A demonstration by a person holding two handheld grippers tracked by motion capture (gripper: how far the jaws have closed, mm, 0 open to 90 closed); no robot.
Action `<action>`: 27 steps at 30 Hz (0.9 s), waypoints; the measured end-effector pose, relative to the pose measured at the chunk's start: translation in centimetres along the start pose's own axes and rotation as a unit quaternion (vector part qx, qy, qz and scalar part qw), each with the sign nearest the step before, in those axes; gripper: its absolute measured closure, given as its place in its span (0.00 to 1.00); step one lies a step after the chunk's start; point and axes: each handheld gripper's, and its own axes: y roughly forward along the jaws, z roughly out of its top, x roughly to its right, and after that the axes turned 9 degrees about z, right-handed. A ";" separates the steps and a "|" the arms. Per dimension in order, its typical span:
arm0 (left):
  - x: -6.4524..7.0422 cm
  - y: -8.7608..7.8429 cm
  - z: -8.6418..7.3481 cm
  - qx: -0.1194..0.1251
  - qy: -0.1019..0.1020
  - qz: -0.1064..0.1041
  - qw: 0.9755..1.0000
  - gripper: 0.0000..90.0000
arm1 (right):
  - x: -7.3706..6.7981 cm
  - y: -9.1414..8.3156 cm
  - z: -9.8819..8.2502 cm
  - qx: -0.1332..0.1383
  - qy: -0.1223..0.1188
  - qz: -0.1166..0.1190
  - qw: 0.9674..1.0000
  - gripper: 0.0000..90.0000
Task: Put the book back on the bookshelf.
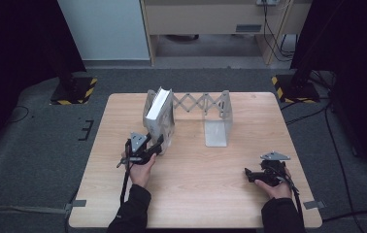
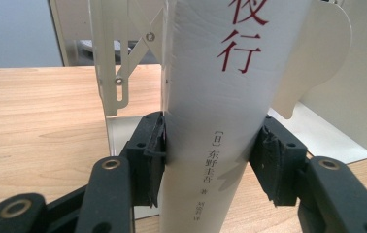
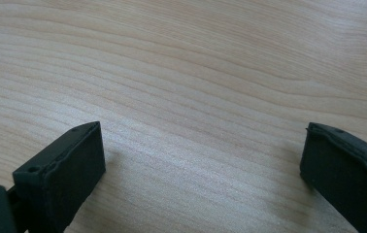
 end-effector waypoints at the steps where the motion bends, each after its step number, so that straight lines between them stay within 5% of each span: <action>1: 0.1 0.0 0.0 -0.001 0.002 0.003 1.000 0.55 | 0.0 0.0 0.0 0.000 -0.001 0.000 1.000 0.03; 11: 1.6 1.7 0.5 -0.002 0.004 0.025 1.000 0.55 | 0.0 0.0 0.0 0.001 -0.003 0.000 1.000 0.03; 27: 2.3 3.6 1.1 -0.007 0.001 0.009 1.000 0.50 | 0.0 0.0 0.0 0.000 -0.004 0.002 1.000 0.03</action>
